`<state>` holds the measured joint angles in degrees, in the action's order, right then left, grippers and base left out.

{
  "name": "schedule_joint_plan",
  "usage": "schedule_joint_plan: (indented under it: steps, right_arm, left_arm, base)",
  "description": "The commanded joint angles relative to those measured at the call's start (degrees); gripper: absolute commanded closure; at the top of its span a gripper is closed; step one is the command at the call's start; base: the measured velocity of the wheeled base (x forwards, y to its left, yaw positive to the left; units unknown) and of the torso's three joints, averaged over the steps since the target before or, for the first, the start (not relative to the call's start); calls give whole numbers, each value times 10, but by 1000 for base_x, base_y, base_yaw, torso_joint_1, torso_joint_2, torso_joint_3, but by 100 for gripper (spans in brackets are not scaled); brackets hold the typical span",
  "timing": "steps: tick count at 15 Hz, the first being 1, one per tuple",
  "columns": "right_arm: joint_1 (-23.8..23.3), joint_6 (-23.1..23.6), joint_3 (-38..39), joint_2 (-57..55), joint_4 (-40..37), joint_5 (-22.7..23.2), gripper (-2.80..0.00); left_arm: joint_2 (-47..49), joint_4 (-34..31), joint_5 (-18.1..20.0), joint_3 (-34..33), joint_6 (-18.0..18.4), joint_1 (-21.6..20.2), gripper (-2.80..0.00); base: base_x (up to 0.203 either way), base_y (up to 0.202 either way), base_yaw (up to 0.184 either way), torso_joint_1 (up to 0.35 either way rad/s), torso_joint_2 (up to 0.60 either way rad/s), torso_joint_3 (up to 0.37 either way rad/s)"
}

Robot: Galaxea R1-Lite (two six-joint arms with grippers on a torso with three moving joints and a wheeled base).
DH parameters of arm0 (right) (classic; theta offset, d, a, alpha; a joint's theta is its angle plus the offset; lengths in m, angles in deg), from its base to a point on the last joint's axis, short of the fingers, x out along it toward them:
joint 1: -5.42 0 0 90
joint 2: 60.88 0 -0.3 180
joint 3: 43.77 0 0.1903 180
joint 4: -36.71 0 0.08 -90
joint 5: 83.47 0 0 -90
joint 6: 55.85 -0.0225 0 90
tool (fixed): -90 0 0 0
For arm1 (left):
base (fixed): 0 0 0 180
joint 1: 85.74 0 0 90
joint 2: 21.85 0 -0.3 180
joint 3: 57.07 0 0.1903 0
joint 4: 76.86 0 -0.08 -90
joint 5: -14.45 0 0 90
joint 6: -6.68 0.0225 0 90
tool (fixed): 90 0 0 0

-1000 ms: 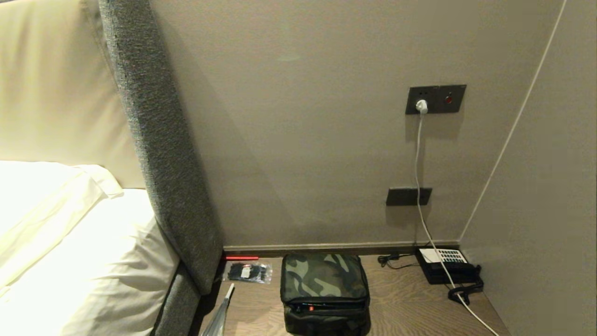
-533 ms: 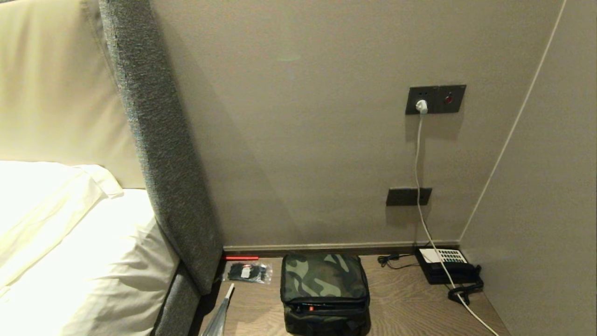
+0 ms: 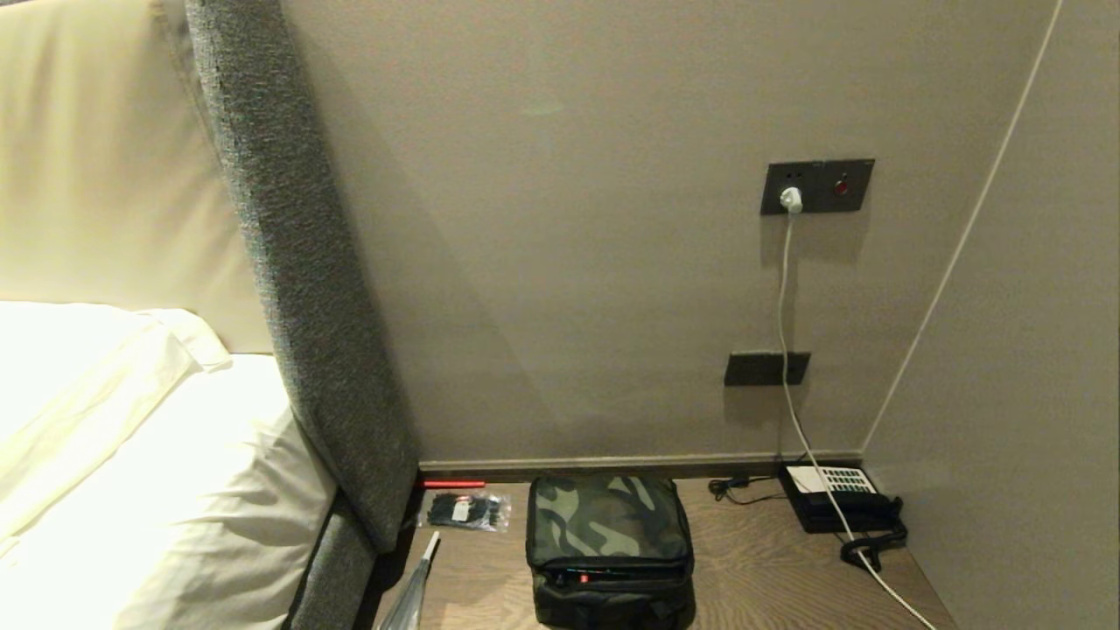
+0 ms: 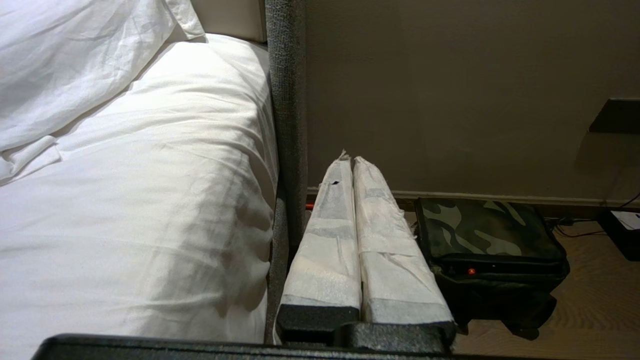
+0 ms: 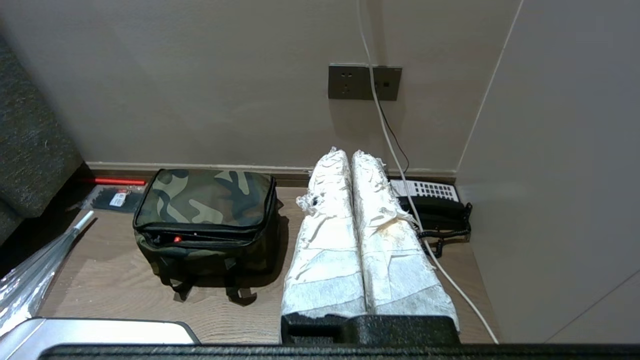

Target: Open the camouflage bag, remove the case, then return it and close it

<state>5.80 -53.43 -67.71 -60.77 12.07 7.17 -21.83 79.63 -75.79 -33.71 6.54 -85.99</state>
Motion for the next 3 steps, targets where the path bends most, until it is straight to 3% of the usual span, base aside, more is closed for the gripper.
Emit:
schedule_joint_plan:
  steps: [1,3]
  right_arm:
    - [0,3,0,-1,0,1,0]
    - [0,-1,0,-1,-1,1,0]
  left_arm:
    - [-1,0,0,-2,0,0,0]
    - [-1,0,0,-1,0,0,0]
  base:
    - [0,0,0,0,0,0]
    - [0,0,0,0,0,0]
